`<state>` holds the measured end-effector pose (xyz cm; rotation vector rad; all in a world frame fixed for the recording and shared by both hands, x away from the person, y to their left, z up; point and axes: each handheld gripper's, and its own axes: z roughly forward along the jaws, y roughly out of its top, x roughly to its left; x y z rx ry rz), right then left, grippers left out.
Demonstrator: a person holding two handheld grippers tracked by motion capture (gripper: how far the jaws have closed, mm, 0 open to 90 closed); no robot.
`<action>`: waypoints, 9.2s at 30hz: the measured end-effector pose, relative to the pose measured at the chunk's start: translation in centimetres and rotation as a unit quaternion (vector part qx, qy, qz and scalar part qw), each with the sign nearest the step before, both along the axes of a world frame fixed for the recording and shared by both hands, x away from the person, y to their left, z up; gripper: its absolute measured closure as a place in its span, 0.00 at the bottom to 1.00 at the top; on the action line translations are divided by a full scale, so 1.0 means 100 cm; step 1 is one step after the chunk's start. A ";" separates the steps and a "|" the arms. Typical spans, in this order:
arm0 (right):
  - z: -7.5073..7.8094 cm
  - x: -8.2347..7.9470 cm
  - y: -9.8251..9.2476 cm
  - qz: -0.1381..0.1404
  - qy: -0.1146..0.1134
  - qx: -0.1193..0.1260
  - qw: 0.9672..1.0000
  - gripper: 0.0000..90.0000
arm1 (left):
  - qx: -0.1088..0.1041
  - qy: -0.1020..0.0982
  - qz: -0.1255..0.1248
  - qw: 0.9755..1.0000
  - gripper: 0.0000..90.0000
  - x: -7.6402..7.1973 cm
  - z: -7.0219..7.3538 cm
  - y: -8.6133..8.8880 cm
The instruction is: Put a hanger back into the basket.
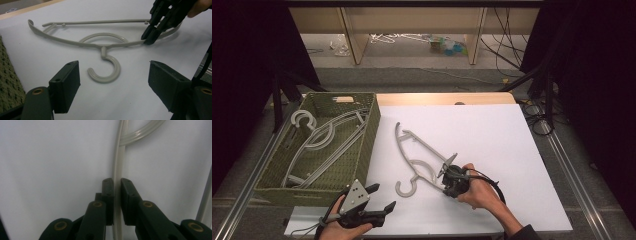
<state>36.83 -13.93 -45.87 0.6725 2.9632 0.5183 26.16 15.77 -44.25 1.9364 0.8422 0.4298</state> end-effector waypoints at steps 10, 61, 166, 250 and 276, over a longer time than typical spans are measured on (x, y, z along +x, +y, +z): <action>0.030 -0.026 -0.037 0.052 0.045 0.062 0.996 0.91 | 0.041 -0.029 -0.030 0.998 0.32 0.021 0.003 -0.021; 0.053 -0.033 -0.085 0.065 -0.014 0.093 0.993 0.66 | 0.312 -0.231 -0.305 0.870 0.84 0.060 -0.008 -0.090; 0.049 -0.036 -0.117 -0.130 -0.083 0.223 0.963 0.29 | 0.007 -0.030 0.094 0.995 0.88 0.126 0.138 0.164; 0.043 -0.033 -0.121 -0.157 -0.081 0.230 0.957 0.29 | 0.027 0.022 0.226 0.974 0.55 0.119 0.067 0.196; 0.043 -0.029 -0.117 -0.159 -0.090 0.255 0.949 0.27 | -0.020 -0.018 0.150 0.988 0.23 0.052 0.071 0.101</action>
